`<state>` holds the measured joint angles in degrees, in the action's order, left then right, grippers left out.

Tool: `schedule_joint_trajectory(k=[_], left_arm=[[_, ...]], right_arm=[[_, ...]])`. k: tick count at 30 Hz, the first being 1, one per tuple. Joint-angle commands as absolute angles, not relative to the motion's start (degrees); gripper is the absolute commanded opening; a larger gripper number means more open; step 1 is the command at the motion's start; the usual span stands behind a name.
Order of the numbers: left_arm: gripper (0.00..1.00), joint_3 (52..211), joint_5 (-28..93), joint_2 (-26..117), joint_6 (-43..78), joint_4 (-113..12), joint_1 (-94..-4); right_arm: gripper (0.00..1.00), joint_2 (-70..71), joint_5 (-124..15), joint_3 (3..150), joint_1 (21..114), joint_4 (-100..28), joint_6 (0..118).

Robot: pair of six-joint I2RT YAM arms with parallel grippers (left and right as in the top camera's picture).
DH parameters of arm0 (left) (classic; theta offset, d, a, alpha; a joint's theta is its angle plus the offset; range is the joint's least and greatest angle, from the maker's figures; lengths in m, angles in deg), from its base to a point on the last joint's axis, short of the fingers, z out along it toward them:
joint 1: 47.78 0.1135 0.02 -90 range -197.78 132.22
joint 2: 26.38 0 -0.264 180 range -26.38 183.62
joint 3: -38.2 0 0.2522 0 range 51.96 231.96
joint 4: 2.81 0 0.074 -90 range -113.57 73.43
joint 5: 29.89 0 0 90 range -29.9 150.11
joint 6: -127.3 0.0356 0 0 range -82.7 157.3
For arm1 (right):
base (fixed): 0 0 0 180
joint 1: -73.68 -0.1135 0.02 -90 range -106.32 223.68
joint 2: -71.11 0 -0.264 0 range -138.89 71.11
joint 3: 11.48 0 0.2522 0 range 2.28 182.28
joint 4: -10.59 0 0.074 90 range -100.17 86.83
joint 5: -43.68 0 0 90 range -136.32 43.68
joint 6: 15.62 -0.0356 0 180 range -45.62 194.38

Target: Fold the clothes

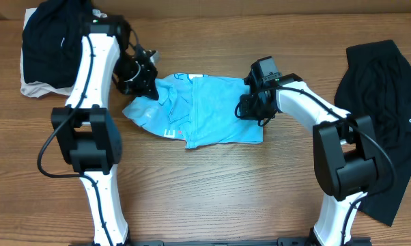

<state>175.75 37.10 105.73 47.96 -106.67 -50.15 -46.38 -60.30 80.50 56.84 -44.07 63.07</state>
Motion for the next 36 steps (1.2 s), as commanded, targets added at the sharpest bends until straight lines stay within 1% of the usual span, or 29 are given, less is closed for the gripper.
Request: schedule_joint_trajectory(k=[1, 8, 12, 18, 24, 30, 36], left_arm=[[0.04, 178.74, 39.81, 104.7, 47.32, -107.79, -52.45], [0.04, 183.68, 39.79, 104.7, 44.46, -107.75, -58.22], [0.04, 184.27, 39.77, 104.7, 39.41, -104.29, -63.09], [0.04, 184.16, 39.83, 104.77, 38.12, -98.98, -71.53], [0.04, 184.16, 46.65, 104.88, 29.84, -93.67, -78.81], [0.04, 184.12, 51.46, 106.5, 25.53, -92.16, -81.65], [0.04, 184.12, 51.5, 107.94, 25.23, -91.7, -81.56]], right_arm=[[0.04, -49.51, -59.51, 79.54, 58.52, -44.09, 62.07], [0.04, -49.73, -60.34, 79.52, 59.94, -44.57, 62.11], [0.04, -49.75, -60.49, 79.52, 59.94, -44.84, 62.11], [0.04, -49.75, -60.51, 79.52, 59.94, -44.82, 62.11], [0.04, -49.75, -61.58, 79.52, 59.94, -44.57, 61.83], [0.04, -48.81, -63.97, 80.83, 60.19, -43.33, 59.64], [0.04, -39.78, -64.23, 85.4, 63.44, -43.72, 56.06]])
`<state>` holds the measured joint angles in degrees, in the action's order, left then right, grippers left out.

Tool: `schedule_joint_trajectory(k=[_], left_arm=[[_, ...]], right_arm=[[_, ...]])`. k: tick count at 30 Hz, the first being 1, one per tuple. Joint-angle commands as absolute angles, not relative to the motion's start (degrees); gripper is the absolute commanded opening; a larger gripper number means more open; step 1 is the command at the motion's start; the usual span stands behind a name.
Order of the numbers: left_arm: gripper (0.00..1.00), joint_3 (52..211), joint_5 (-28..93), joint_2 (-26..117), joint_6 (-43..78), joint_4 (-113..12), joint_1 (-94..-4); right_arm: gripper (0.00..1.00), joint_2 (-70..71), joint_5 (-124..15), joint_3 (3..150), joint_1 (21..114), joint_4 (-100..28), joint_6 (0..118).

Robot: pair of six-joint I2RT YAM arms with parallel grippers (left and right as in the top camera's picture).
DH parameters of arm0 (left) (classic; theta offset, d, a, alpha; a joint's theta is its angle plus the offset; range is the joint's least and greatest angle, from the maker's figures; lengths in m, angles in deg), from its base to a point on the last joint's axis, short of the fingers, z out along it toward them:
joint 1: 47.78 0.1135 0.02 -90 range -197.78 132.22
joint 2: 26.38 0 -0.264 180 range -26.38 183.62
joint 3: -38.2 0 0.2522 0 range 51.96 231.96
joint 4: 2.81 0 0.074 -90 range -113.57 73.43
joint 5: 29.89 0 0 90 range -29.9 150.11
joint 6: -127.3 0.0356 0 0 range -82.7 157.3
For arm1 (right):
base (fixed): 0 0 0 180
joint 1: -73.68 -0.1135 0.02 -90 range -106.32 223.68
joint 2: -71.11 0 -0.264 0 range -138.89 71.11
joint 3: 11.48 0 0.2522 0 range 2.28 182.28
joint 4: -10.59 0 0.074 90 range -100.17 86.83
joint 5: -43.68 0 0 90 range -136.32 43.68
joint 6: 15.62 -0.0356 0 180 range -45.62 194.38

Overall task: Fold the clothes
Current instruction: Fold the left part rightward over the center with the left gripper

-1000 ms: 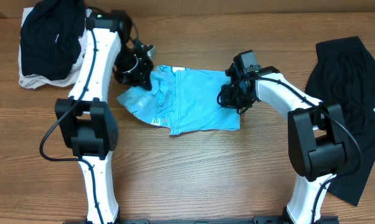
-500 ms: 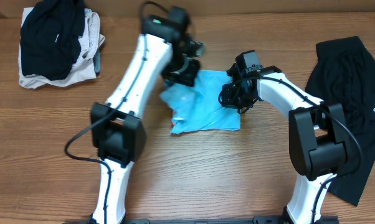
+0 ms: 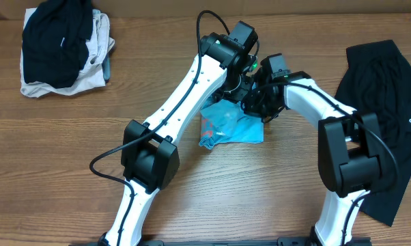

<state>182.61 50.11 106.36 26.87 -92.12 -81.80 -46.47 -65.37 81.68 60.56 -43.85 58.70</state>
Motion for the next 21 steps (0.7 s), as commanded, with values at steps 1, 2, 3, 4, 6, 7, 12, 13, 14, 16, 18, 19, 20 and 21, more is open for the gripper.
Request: schedule_joint_trajectory(k=[1, 2, 3, 4, 6, 7, 12, 13, 14, 16, 18, 19, 20, 21], left_arm=[[0.04, 184.12, 51.44, 108.09, 25.23, -91.4, -81.56], [0.04, 184.12, 51.02, 108.09, 25.25, -91.05, -81.56], [0.04, 184.12, 50.52, 108.11, 25.25, -90.72, -81.56], [0.04, 184.12, 49.82, 108.16, 25.25, -90.24, -81.73], [0.05, 184.12, 48.23, 108.22, 25.23, -88.82, -82.37], [0.12, 184.12, 47.61, 108.22, 25.25, -88.18, -82.65], [0.76, 184.12, 46.35, 108.22, 25.23, -84.42, -84.44], [0.87, 184.12, 46.11, 108.22, 25.23, -83.77, -84.62], [0.98, 184.12, 45.69, 108.22, 25.21, -83.24, -84.69], [1.0, 184.38, 44.66, 108.05, 24.57, -82.46, -84.49], [1.0, 185.87, 43.88, 107.96, 23.98, -82.76, -83.64], [1.0, 187.14, 43.4, 107.94, 23.94, -83.35, -82.98], [1.0, 188.88, 43.0, 107.85, 23.96, -84.42, -82.15], [1.0, 190.98, 42.7, 107.81, 23.96, -85.82, -81.17]], right_arm=[[0.04, -37.86, -64.43, 86.25, 64.36, -44.12, 55.99], [0.04, -36.24, -64.4, 86.99, 65.17, -44.68, 55.51], [0.04, -34.03, -64.4, 88.06, 66.41, -45.67, 54.96], [0.04, -32.26, -64.4, 88.94, 67.59, -46.59, 54.77], [0.04, -28.55, -64.4, 90.49, 70.3, -48.57, 54.79], [0.04, -27.15, -64.4, 90.82, 71.38, -49.23, 54.79], [0.12, -20.37, -64.43, 90.97, 78.15, -52.75, 54.81], [0.14, -19.56, -64.47, 90.97, 79.2, -53.56, 54.81], [0.14, -18.95, -64.47, 90.97, 80.05, -54.37, 54.83], [0.14, -18.23, -64.45, 90.97, 81.21, -56.12, 55.16], [0.14, -18.25, -64.49, 90.97, 81.36, -57.4, 56.12], [0.14, -18.25, -64.45, 90.95, 81.36, -57.95, 56.69], [0.15, -18.28, -64.47, 90.82, 81.34, -58.28, 57.02], [0.15, -18.25, -64.47, 90.79, 81.15, -58.72, 57.24]])
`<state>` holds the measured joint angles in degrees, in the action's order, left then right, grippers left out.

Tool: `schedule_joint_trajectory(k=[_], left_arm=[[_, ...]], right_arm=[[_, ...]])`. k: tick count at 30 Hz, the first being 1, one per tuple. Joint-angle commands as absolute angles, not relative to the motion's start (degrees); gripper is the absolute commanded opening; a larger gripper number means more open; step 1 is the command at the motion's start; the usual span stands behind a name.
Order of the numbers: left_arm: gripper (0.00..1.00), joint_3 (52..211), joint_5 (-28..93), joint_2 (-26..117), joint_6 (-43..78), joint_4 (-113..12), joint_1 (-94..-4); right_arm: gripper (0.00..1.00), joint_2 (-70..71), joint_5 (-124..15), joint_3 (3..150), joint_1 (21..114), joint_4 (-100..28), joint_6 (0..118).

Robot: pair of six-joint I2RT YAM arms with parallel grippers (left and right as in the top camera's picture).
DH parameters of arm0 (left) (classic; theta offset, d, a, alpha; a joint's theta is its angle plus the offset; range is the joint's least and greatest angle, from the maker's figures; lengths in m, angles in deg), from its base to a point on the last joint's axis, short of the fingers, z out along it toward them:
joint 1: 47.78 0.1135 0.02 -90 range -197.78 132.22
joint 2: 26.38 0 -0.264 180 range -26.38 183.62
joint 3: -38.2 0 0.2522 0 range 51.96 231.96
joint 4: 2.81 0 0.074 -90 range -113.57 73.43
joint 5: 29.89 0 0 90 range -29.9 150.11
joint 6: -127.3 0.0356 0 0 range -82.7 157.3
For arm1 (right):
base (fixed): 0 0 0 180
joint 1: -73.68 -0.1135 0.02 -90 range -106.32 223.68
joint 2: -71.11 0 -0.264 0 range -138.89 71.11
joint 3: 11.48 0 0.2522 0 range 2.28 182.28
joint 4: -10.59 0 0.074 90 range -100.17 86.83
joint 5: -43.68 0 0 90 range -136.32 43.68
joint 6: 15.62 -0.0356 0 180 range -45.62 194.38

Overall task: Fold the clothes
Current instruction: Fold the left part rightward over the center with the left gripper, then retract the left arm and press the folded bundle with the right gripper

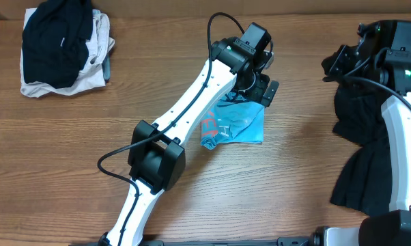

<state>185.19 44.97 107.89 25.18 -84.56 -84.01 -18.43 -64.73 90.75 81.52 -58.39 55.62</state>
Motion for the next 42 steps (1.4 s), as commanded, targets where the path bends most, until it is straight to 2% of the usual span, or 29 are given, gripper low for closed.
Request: schedule_joint_trajectory(k=[1, 5, 10, 17, 24, 30, 36, 42], left_arm=[[1.0, 193.43, 42.41, 107.74, 23.96, -87.51, -80.01], [1.0, 204.6, 42.24, 107.74, 23.72, -95.33, -73.87], [1.0, 213.82, 42.06, 107.74, 22.91, -101.87, -64.4], [1.0, 213.8, 40.99, 107.76, 23.15, -103.79, -55.77], [1.0, 213.3, 41.41, 107.79, 27.35, -105.19, -53.78], [1.0, 213.3, 44.25, 107.79, 28.59, -106.35, -53.8], [1.0, 213.3, 44.55, 107.81, 29.21, -106.32, -53.8], [1.0, 213.3, 45.12, 107.85, 29.21, -106.52, -53.8]], right_arm=[[0.15, -18.28, -64.64, 90.79, 81.01, -58.96, 57.8], [0.17, -18.28, -65.23, 90.77, 79.66, -60.18, 59.84], [0.25, -18.69, -66.07, 90.14, 73.96, -60.49, 64.16], [0.45, -23.74, -60.08, 88.11, 58.52, -57.12, 64.58], [0.54, -34.51, -51.07, 88.11, 46.17, -52.86, 65.24], [0.56, -40.85, -47.6, 88.11, 42.04, -51.02, 68.67], [0.52, -43.69, -44.16, 88.11, 41.85, -50.56, 68.67], [0.52, -43.78, -41.19, 88.24, 41.93, -47.5, 68.67]])
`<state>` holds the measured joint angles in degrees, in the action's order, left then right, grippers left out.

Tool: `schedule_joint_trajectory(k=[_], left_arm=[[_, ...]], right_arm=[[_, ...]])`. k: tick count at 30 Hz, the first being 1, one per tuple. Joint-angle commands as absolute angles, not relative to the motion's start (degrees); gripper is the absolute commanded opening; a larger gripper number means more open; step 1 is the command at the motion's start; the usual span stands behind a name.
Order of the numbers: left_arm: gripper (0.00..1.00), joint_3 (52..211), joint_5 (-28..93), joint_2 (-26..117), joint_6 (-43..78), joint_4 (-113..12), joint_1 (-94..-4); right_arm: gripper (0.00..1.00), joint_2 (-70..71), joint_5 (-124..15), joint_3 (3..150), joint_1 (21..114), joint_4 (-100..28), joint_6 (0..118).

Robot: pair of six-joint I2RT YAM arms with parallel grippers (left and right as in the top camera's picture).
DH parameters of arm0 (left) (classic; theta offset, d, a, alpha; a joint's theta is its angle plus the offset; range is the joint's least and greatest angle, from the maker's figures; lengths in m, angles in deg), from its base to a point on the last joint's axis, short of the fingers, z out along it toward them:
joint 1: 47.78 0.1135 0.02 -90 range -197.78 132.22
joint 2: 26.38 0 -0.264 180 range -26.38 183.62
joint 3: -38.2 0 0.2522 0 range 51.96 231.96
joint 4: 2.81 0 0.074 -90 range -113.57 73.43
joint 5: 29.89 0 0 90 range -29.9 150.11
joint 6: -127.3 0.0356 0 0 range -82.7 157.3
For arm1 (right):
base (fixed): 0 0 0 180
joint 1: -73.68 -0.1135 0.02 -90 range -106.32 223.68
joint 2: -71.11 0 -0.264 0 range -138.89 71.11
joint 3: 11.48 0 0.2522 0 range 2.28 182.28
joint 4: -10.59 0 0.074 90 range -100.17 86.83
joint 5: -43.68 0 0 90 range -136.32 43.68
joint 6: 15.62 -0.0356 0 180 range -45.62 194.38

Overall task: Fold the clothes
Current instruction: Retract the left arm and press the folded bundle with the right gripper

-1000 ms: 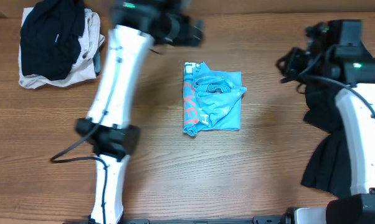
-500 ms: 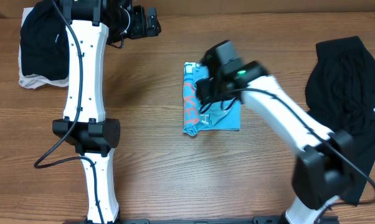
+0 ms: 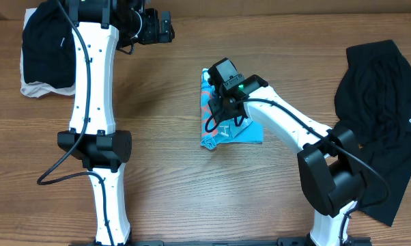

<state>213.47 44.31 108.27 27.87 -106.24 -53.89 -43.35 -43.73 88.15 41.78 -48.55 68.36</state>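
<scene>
The light blue shirt (image 3: pixel 250 131) lies folded into a small bundle at the middle of the table, with a narrow strip reaching up at its left edge. My right gripper (image 3: pixel 218 115) is down on the left half of the bundle; its wrist hides the fingers. My left gripper (image 3: pixel 166 27) is far from the shirt at the back left of the table, pointing right, with nothing seen in it. A black garment (image 3: pixel 383 102) lies spread at the right edge.
A pile of black and white clothes (image 3: pixel 45 55) sits in the back left corner, partly behind my left arm. The left arm's long white link runs down the left side of the wooden table (image 3: pixel 192 198).
My left gripper was on the blue bundle's upper right; now it is at the back left. My right gripper was over the black garment at the far right; now it is on the bundle.
The blue shirt first lay spread wide with a gripper at each end. Then both grippers met at its right end and it was a small bundle. Then the left stayed on it while the right was at the black garment. Now only the right is on it.
</scene>
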Motion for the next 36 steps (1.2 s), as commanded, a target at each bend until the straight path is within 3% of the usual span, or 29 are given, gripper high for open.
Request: schedule_joint_trajectory(k=[1, 4, 7, 10, 11, 18, 25, 34, 36], left_arm=[[1.0, 213.3, 45.12, 107.85, 29.21, -106.59, -53.8], [1.0, 213.3, 45.14, 107.87, 29.21, -106.7, -53.8], [1.0, 213.3, 45.12, 107.87, 29.18, -106.74, -53.8], [1.0, 213.3, 45.14, 107.87, 29.21, -107.07, -53.8], [1.0, 213.3, 45.19, 107.87, 29.21, -107.22, -53.8], [1.0, 213.3, 45.6, 107.87, 29.64, -107.77, -53.8], [1.0, 213.3, 45.71, 107.87, 29.64, -107.77, -53.8], [1.0, 213.3, 47.46, 107.87, 29.64, -107.53, -53.8], [1.0, 213.3, 47.46, 107.87, 29.64, -107.53, -53.8]], right_arm=[[0.52, -43.78, -41.17, 88.21, 41.93, -47.02, 68.65], [0.51, -43.78, -41.17, 88.21, 41.93, -45.41, 68.65], [0.39, -43.91, -40.51, 88.11, 42.18, -43.61, 68.38], [0.18, -43.91, -40.32, 88.11, 42.83, -43.31, 68.36], [0.05, -43.91, -40.32, 88.11, 43.25, -43.55, 68.32], [0.04, -43.54, -40.82, 88.28, 45.96, -48.84, 67.57], [0.04, -36.72, -45.96, 88.28, 51.64, -58.5, 59.01], [0.04, -35.11, -49.83, 85.79, 58.63, -71.02, 59.33], [0.1, -35.11, -49.85, 83.97, 59.38, -70.34, 59.33]])
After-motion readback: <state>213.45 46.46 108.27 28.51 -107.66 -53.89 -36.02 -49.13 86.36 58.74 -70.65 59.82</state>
